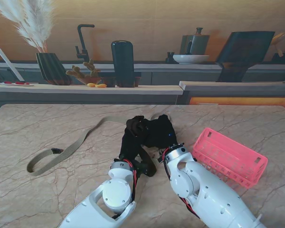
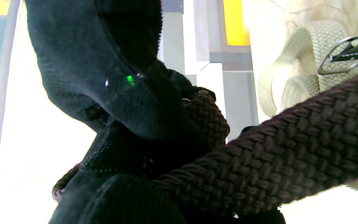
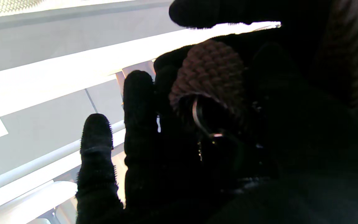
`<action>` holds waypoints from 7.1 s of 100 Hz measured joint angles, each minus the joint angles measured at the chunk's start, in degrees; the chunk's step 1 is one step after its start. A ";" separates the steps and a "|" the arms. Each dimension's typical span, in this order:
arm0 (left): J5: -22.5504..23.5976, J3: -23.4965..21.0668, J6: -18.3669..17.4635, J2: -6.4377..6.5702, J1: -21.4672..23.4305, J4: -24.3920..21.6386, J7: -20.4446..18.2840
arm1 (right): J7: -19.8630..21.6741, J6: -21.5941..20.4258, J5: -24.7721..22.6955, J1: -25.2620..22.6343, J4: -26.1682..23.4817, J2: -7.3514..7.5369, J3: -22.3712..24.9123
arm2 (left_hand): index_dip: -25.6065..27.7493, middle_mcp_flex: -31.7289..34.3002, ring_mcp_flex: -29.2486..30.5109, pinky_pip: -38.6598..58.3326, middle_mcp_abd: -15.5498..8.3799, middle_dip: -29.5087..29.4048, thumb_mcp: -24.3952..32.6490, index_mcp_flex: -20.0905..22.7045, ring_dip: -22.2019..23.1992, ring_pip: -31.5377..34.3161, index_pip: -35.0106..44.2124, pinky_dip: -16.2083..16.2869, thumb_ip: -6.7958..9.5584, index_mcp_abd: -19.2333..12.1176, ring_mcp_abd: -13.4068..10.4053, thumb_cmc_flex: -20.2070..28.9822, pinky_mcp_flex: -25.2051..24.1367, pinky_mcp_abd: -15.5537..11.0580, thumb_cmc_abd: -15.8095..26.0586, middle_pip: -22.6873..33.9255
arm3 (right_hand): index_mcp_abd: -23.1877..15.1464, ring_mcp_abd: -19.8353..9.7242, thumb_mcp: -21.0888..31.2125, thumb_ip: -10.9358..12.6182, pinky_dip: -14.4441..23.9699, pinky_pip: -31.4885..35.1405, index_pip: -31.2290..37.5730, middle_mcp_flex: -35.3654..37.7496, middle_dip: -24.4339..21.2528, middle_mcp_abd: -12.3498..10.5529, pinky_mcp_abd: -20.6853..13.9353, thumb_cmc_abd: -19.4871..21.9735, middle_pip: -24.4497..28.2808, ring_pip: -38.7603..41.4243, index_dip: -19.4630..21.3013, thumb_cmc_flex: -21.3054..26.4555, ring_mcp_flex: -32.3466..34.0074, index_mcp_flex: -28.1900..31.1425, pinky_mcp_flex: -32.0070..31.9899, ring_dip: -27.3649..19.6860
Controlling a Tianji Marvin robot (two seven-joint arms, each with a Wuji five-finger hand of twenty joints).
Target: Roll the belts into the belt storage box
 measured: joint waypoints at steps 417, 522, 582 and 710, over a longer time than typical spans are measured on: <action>-9.44 -4.57 3.63 7.88 3.24 -9.18 -23.71 | -5.40 -9.26 -15.50 -5.27 -10.70 5.18 17.53 | -3.56 6.86 27.05 32.20 3.88 4.07 17.58 11.77 28.82 45.06 -17.36 11.31 1.41 0.74 -4.62 -24.84 21.41 5.89 -10.24 -3.48 | -12.00 -5.22 -4.47 -0.83 2.85 -2.17 -8.23 -1.43 0.91 -4.06 -3.19 1.78 -8.43 -4.23 -1.07 -1.87 4.98 -5.51 4.84 1.15; -4.12 -1.56 -3.69 2.50 1.30 -1.04 -6.37 | -1.46 -6.92 1.19 -1.47 -1.08 0.64 2.68 | -3.64 -10.06 -4.69 -1.29 0.94 -0.81 13.96 -1.56 7.01 -6.38 -15.07 -0.10 1.41 0.76 0.21 -30.33 -4.52 0.90 -7.74 -7.02 | -1.78 -1.99 -3.00 -0.68 2.10 -1.91 -5.24 -1.04 0.67 -0.60 -1.50 2.23 -7.29 -2.81 -0.05 -0.64 4.90 -5.53 2.77 1.15; -11.97 -2.94 -0.70 1.77 3.50 -5.29 -5.69 | 15.10 -6.75 0.04 -9.86 -10.59 2.31 10.61 | -0.59 10.04 8.45 6.61 -0.16 6.35 -2.30 6.02 3.71 -0.72 1.94 0.16 -4.90 0.09 1.85 0.51 9.55 0.22 -3.88 -3.83 | 3.24 -2.14 -4.47 5.79 1.46 -6.72 -22.55 -17.68 3.77 -4.01 -0.83 5.78 -5.97 -11.85 18.82 -8.06 -9.72 -14.40 -3.10 -0.80; -22.11 -5.93 12.05 7.69 -0.69 -2.97 -39.21 | 9.99 -21.36 -19.62 -10.19 -10.78 7.74 21.51 | -2.84 32.71 33.27 26.35 -3.16 25.98 27.72 19.85 18.25 33.95 -8.32 7.17 -0.26 5.36 3.08 -25.48 23.16 7.90 -14.54 30.43 | -17.07 -4.62 -2.34 7.65 6.14 -9.75 -24.21 -40.02 -0.49 -0.36 -5.24 11.59 -18.47 -18.82 18.20 -6.52 -13.61 -38.33 0.57 -3.76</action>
